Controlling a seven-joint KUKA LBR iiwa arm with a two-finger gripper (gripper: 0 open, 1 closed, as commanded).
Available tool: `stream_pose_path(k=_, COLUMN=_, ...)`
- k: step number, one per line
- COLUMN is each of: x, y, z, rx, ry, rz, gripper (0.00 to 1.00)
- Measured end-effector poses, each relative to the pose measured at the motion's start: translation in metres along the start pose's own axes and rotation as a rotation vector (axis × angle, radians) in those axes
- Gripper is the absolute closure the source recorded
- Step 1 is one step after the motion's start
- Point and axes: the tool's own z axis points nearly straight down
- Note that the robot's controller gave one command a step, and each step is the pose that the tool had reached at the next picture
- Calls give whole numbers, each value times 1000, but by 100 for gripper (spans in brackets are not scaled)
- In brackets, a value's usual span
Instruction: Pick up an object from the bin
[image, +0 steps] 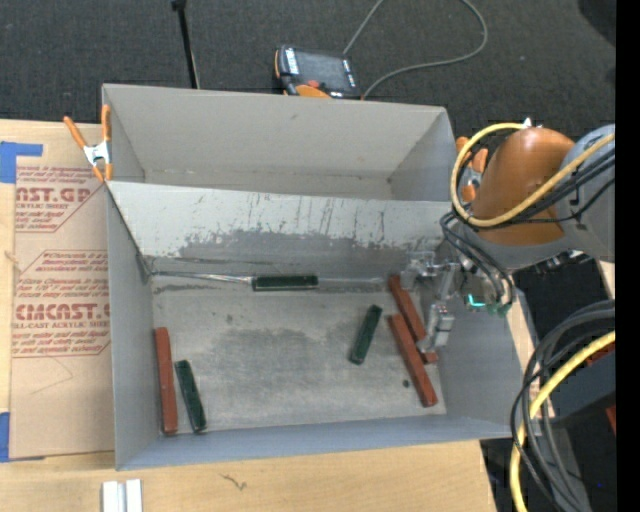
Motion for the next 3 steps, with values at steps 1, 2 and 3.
stream_pose_path(k=1, x=-16, y=34, z=65, rx=-2, ry=-3, rz=-333, gripper=0)
stream_pose_path(k=2, x=37, y=5, z=63, rx=0, ry=-3, rz=-409, gripper=0)
stream_pose_path(k=3, x=-17, y=39, z=62, rx=-1, ry=-13, rz=-319, gripper=0)
